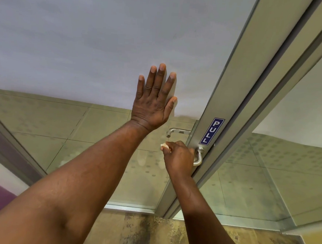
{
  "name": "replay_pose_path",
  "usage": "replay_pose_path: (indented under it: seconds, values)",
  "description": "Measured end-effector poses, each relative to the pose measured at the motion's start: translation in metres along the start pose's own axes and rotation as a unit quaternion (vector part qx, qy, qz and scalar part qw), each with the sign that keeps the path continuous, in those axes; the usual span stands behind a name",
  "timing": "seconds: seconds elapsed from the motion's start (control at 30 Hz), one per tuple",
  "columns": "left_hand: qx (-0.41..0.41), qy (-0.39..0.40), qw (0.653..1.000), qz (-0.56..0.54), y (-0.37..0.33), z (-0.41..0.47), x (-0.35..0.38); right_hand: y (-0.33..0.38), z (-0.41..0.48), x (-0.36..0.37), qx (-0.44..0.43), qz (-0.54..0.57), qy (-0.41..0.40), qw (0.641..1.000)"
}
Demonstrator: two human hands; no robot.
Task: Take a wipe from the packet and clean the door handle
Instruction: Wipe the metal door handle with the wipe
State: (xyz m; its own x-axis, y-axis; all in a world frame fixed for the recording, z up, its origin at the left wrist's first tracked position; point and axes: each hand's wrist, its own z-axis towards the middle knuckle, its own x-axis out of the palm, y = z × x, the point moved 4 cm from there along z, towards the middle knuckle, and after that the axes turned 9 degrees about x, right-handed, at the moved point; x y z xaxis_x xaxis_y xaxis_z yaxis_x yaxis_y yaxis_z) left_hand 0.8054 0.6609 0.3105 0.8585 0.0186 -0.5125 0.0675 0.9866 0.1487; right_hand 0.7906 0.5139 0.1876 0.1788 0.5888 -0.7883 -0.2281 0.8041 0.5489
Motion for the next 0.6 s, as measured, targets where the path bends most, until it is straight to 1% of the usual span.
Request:
replay_pose_path:
  seconds: [0.1, 0.2, 0.37, 0.5, 0.6]
  values:
    - [0.005, 0.007, 1.0, 0.009, 0.0, 0.001, 0.0, -0.008, -0.006, -0.012, 0.037, 0.119, 0.004, 0.992]
    - [0.006, 0.014, 1.0, 0.015, 0.0, 0.001, -0.001, -0.01, -0.012, -0.029, 0.07, 0.202, -0.007, 0.977]
    - [-0.013, 0.041, 0.999, 0.017, -0.002, -0.003, -0.009, -0.01, -0.016, -0.058, 0.081, 0.256, -0.029, 0.963]
    - [-0.032, 0.071, 0.997, -0.012, -0.01, -0.003, -0.023, -0.011, -0.021, -0.083, 0.064, 0.279, -0.054, 0.957]
    - [-0.049, 0.093, 0.994, -0.018, -0.018, -0.002, -0.036, -0.011, -0.024, -0.099, 0.052, 0.3, -0.056, 0.951]
